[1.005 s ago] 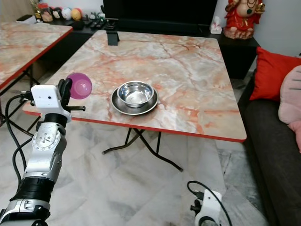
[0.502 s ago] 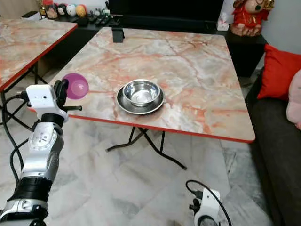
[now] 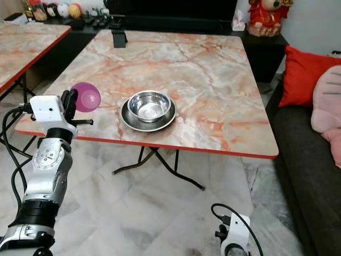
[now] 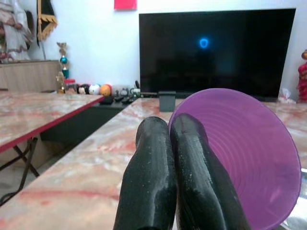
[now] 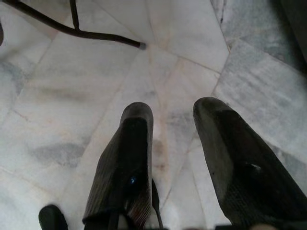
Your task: Setting the table
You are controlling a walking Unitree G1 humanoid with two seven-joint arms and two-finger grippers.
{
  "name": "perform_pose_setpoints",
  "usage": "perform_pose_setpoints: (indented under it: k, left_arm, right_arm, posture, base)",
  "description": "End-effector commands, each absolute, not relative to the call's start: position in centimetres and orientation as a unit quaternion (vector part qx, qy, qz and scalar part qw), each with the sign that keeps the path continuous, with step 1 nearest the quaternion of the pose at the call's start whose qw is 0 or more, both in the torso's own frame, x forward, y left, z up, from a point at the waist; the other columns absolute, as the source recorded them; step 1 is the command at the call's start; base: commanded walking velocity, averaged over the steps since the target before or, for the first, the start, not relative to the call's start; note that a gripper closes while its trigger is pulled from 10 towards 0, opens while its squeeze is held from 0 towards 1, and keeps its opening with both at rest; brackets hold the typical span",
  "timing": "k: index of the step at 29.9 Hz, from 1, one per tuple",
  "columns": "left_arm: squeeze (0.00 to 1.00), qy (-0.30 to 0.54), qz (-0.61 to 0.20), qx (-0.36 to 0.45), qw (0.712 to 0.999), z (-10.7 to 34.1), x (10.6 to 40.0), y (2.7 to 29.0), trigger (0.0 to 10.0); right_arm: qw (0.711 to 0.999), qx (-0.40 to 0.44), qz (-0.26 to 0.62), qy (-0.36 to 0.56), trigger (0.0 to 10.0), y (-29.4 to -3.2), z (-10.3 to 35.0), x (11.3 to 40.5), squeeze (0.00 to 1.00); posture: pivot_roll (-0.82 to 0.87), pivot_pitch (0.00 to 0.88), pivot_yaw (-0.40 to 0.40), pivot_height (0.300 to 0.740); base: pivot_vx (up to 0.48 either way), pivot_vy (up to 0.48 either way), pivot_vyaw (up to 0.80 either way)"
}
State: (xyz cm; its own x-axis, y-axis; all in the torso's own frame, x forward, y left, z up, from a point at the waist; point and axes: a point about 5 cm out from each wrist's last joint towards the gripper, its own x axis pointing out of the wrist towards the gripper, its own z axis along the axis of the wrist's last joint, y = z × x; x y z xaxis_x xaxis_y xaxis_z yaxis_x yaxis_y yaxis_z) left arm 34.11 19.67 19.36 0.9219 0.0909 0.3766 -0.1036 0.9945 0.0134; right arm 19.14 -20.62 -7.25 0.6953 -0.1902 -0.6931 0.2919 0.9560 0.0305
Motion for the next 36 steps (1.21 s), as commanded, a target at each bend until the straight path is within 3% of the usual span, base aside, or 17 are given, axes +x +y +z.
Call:
perform_pose_setpoints:
  k: [1,7,32,36]
  left_arm:
    - [0.00,-0.196,0.051,0.012,0.979,19.86,34.20,19.79,10.0]
    - [0.00,-0.198,0.051,0.010,0.979,20.04,34.25,19.78,10.0]
    - [0.00,-0.208,0.043,0.005,0.977,20.62,34.19,19.43,10.0]
    - [0.00,-0.209,0.037,-0.003,0.977,20.67,34.26,19.38,10.0]
  right_arm:
    - [0.917,0.073,-0.135,0.368,10.0,-20.70,-7.27,19.07,0.00]
    - [0.919,0.080,-0.132,0.363,10.0,-20.59,-7.22,19.18,0.00]
    - [0.918,0.075,-0.134,0.366,10.0,-20.63,-7.22,19.21,0.00]
    - [0.919,0.075,-0.131,0.365,10.0,-20.55,-7.22,19.22,0.00]
  posture:
    - [0.04,0.048,-0.022,0.740]
    - [0.03,0.048,-0.022,0.740]
    - [0.04,0.048,-0.027,0.740]
    - [0.04,0.048,-0.027,0.740]
  base:
    - [0.244,0.000,0.00]
    - [0.279,0.000,-0.44]
    - [0.283,0.000,0.00]
    - [0.130,0.000,-0.66]
